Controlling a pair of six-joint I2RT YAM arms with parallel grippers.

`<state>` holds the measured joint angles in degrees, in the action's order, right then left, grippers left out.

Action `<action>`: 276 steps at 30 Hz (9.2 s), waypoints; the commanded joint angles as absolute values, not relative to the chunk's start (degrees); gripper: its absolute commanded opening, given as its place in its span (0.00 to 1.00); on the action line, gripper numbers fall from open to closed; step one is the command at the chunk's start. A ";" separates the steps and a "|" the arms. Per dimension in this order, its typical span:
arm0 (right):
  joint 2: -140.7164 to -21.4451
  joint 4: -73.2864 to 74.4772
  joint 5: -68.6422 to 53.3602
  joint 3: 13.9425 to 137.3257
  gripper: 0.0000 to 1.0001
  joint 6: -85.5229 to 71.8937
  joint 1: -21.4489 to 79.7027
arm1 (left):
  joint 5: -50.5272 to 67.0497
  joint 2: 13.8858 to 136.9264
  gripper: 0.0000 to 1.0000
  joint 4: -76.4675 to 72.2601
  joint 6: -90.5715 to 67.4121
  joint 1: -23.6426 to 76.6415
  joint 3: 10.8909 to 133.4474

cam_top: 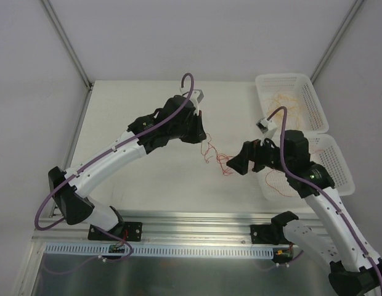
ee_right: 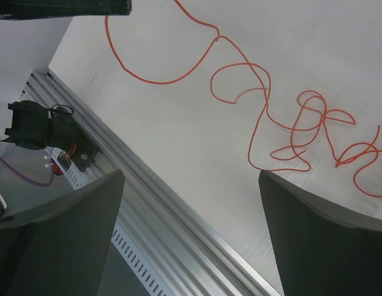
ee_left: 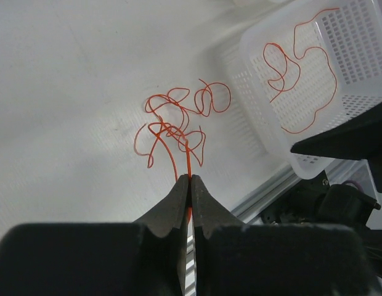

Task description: Untangle the cables

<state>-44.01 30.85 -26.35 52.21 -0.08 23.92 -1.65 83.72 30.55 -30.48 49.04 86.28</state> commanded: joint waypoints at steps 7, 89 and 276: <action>-56.77 18.38 -19.07 45.88 0.86 -7.03 27.33 | 2.11 81.22 0.00 30.50 -27.51 48.87 83.68; -67.58 28.40 -16.72 54.85 0.41 -1.74 34.18 | 8.44 65.57 0.02 31.55 -27.95 10.63 51.43; -55.55 34.99 -19.59 59.24 0.99 -6.85 22.59 | 8.70 74.26 0.00 30.76 -35.78 24.41 47.35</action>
<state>-55.75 40.36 -15.68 59.81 -4.25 21.74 7.27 72.62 32.34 -37.01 19.51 40.07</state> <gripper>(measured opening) 0.994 0.009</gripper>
